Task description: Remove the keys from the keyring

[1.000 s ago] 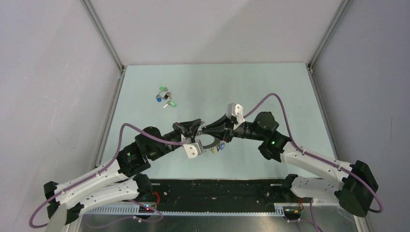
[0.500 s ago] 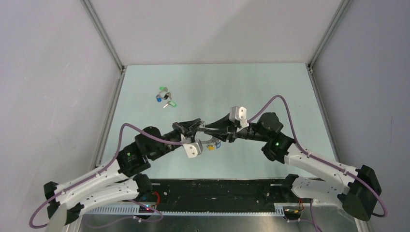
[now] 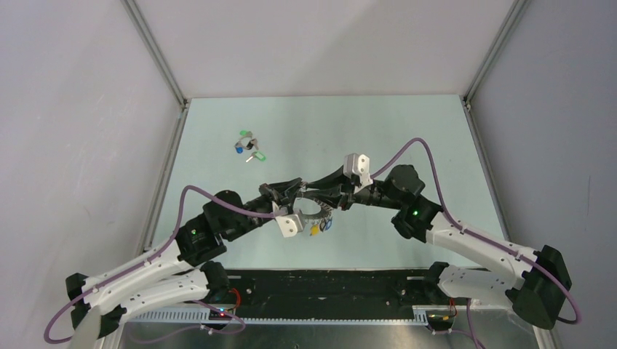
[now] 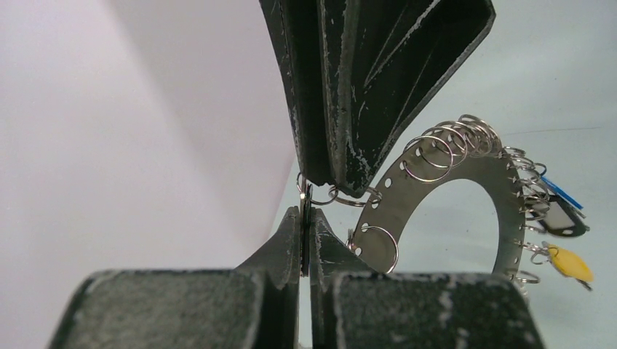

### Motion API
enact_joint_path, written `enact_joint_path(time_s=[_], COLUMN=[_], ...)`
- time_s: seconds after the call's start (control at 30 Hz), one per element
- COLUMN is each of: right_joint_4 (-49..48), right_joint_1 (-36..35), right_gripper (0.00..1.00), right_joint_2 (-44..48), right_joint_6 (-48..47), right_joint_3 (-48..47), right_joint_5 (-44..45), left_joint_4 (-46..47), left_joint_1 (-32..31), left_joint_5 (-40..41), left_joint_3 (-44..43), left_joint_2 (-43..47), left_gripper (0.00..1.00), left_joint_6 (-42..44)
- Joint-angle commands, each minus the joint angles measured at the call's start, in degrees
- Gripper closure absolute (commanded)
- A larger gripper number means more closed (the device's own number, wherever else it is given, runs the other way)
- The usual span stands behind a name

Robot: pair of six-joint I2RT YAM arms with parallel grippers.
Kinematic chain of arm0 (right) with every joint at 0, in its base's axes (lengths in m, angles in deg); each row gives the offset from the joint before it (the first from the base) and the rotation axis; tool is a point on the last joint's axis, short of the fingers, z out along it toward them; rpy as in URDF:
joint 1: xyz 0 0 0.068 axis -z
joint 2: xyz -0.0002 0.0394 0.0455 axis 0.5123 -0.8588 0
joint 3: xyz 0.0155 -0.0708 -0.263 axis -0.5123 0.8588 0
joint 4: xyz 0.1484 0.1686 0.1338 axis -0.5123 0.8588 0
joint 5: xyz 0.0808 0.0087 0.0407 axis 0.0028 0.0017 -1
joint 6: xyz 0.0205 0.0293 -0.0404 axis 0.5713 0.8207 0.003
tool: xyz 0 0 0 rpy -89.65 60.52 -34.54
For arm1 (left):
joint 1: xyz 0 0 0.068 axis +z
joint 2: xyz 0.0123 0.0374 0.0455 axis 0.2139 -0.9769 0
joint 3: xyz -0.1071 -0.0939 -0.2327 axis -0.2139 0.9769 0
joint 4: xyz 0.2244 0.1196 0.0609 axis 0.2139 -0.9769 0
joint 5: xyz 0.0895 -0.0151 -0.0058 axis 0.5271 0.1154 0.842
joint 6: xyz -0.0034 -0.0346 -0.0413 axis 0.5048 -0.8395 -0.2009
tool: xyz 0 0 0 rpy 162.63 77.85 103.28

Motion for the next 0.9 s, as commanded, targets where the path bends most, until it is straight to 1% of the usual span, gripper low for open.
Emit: enact_joint_path(time_s=[0.0,0.17,0.27,0.43,0.63,0.73,0.87], right_joint_4=[0.33,3.62,4.66,5.51,10.06,9.70,7.51], right_joint_1=[-0.16,-0.38,-0.84,-1.42,-1.57,-1.59,-1.78], right_gripper=[0.74,0.70,0.66,0.65,0.61,0.60,0.61], right_joint_2=[-0.60,0.00,0.30,0.54,2.32,3.62,4.18], right_joint_6=[1.18,1.14,1.07,2.38,4.63,4.98,6.31], right_joint_3=[-2.95,-3.02,-3.01,-3.00,-2.59,-0.97,0.19], right_joint_5=[-0.33,0.44,3.29,6.91,13.85,15.75,16.88], left_joint_4=[3.52,3.53,3.51,3.57,3.55,3.53,3.45], left_joint_1=[0.09,0.12,0.07,0.10,0.12,0.10,0.07], left_joint_5=[0.01,0.47,0.50,0.86,3.19,3.37,3.43], left_joint_3=[-0.34,-0.33,-0.34,-0.22,-0.74,-0.96,-1.13], left_joint_2=[0.92,0.92,0.89,0.81,-0.80,-1.57,-2.15], left_gripper=[1.00,1.00,1.00,1.00,1.00,1.00,1.00], left_joint_6=[0.52,0.63,0.56,0.63,0.36,0.29,0.48])
